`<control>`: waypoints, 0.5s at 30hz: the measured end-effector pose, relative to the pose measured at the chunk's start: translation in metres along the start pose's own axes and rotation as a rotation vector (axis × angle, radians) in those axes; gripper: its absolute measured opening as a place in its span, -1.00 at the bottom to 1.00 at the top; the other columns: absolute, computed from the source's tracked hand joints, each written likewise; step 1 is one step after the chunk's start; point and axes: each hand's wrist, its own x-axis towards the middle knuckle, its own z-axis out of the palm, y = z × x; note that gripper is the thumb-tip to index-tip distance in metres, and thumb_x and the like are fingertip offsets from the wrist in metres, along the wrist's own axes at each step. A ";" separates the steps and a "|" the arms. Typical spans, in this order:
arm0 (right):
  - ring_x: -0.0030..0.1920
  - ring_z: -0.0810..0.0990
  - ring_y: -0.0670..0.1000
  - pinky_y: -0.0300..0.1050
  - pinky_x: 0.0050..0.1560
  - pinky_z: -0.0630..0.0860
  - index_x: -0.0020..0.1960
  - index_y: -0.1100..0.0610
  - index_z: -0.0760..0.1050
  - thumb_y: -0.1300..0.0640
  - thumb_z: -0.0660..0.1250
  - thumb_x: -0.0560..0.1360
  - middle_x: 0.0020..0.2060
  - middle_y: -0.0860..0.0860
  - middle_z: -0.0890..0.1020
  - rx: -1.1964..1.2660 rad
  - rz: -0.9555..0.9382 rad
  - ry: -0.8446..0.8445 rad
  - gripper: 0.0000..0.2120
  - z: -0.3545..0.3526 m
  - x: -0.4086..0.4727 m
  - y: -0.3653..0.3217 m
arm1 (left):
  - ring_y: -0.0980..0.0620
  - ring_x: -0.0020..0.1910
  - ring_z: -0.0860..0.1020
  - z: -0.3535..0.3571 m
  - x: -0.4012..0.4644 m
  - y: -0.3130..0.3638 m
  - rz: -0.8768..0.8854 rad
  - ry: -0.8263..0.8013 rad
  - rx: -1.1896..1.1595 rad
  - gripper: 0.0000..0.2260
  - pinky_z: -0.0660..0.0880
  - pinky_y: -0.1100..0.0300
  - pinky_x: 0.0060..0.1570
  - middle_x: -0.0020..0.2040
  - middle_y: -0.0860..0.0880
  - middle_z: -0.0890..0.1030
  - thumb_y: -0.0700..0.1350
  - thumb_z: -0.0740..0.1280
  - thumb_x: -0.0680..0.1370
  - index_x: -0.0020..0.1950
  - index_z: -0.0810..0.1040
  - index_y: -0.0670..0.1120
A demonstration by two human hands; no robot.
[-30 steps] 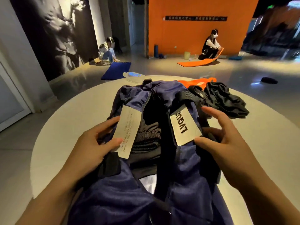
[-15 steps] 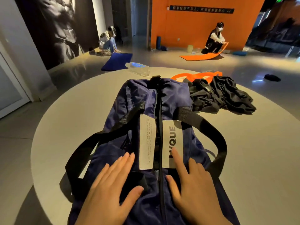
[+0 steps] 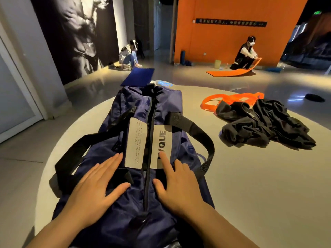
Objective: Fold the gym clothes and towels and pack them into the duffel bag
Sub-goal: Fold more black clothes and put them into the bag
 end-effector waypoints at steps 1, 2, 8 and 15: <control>0.18 0.33 0.12 -0.01 0.17 0.32 0.54 -0.15 -0.20 -0.21 0.08 0.56 0.22 0.08 0.37 0.009 0.000 -0.022 -0.32 0.001 0.015 -0.001 | 0.45 0.39 0.01 0.001 0.012 -0.011 0.002 0.012 0.003 -0.37 -0.10 0.40 0.41 0.45 0.34 0.06 0.51 -0.12 0.44 0.48 -0.03 0.35; 0.20 0.32 0.13 0.01 0.20 0.32 0.54 -0.16 -0.19 -0.21 0.09 0.56 0.25 0.09 0.36 0.017 -0.001 -0.034 -0.32 0.004 0.030 -0.001 | 0.40 0.39 0.07 0.001 0.024 -0.021 0.007 0.026 0.002 -0.36 -0.04 0.34 0.42 0.45 0.31 0.10 0.51 -0.12 0.44 0.48 -0.01 0.33; 0.20 0.31 0.15 0.03 0.19 0.31 0.55 -0.13 -0.18 -0.21 0.05 0.57 0.29 0.12 0.33 -0.069 0.015 -0.001 -0.35 0.034 0.098 -0.006 | 0.23 0.40 0.25 0.005 0.083 -0.062 0.065 0.067 -0.013 -0.39 0.26 0.17 0.36 0.44 0.21 0.30 0.45 -0.04 0.48 0.51 0.00 0.34; 0.28 0.27 0.18 0.05 0.26 0.27 0.54 -0.16 -0.18 -0.22 0.06 0.56 0.37 0.14 0.28 -0.058 0.031 -0.037 -0.34 0.047 0.143 -0.001 | 0.07 0.43 0.33 0.014 0.118 -0.088 0.017 0.050 0.067 -0.35 0.30 0.10 0.39 0.48 0.08 0.33 0.49 -0.15 0.45 0.49 0.03 0.30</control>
